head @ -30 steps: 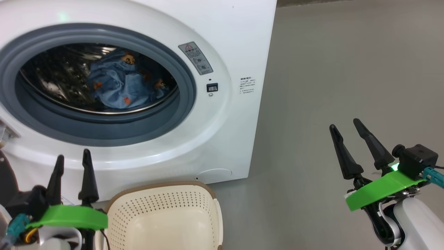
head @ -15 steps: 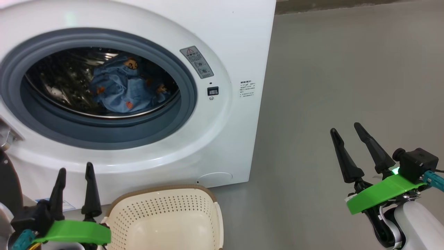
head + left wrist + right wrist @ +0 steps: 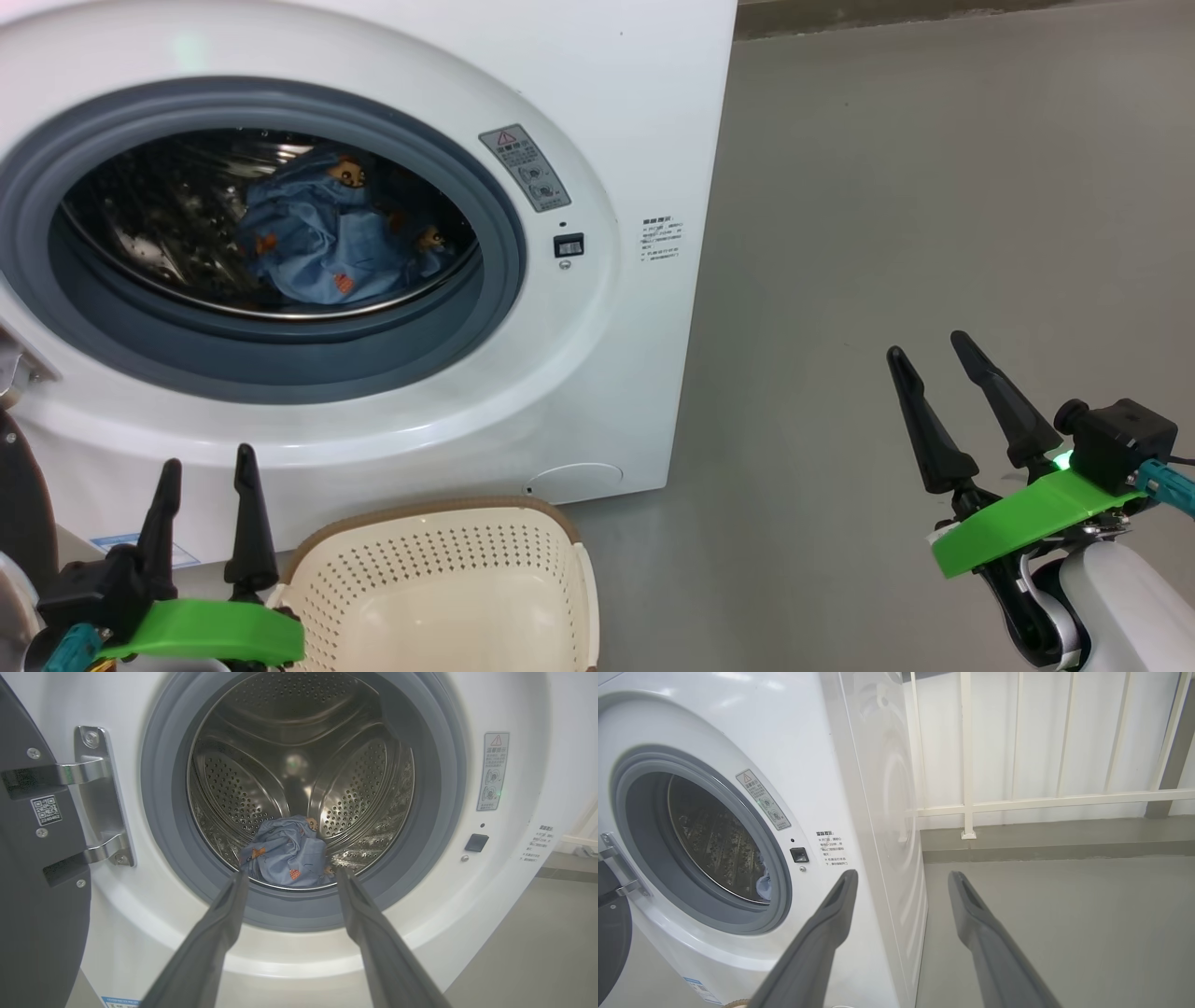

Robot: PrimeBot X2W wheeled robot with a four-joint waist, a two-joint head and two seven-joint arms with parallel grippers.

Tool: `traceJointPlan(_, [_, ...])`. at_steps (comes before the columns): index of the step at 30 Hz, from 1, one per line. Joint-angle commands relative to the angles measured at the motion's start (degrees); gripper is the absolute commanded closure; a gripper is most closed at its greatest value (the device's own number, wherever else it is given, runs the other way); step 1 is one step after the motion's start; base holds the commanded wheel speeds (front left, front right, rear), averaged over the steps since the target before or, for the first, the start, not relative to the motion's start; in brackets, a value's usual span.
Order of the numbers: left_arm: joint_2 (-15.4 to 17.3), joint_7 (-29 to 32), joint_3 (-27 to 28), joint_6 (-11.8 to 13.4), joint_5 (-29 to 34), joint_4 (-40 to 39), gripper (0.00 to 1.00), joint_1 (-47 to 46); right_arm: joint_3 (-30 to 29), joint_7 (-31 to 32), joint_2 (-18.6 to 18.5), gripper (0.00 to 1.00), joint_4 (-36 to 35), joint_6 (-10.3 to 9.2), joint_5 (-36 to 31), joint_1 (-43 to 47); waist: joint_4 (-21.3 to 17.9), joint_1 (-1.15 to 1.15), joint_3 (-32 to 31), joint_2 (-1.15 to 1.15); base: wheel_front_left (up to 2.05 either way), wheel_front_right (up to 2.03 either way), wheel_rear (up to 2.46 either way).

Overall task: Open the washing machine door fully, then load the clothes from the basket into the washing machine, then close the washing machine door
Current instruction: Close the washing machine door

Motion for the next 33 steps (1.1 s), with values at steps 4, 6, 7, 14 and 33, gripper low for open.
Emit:
traceJointPlan(4, [1.16, -0.30, 1.49, 0.35, 0.47, -2.03, 0.00, -0.63, 1.03, -0.46, -0.90, 0.00, -1.05, 0.25, 0.02, -0.01, 0.00, 0.00, 0.02, 0.00, 0.00, 0.00, 0.00])
traceJointPlan(6, [1.18, -0.30, 1.43, 0.44, 0.47, -2.02, 0.00, -0.61, 1.13, -0.46, -0.90, 0.00, -1.02, 0.25, 0.06, -0.06, -0.01, 0.00, 0.01, 0.00, 0.00, 0.00, 0.00])
traceJointPlan(7, [1.21, -0.30, 1.39, 0.48, 0.50, -2.04, 0.00, -0.62, 1.17, -0.46, -0.90, 0.00, -1.02, 0.25, 0.07, -0.09, -0.02, 0.00, 0.04, 0.00, 0.00, 0.00, 0.00])
traceJointPlan(14, [1.43, -0.30, 1.17, 0.70, 0.69, -2.17, 0.00, -0.87, 1.22, -0.46, -0.86, 0.00, -0.94, 0.25, 0.10, -0.29, 0.05, 0.00, 0.25, 0.00, 0.00, 0.00, 0.00])
traceJointPlan(33, [1.39, -0.30, 1.46, 0.29, 0.27, -3.01, 0.00, -0.93, 1.43, -0.46, -0.91, 0.00, -0.81, 0.25, 0.07, -0.53, 0.04, 0.00, 0.47, 0.00, -0.26, 0.26, 0.00])
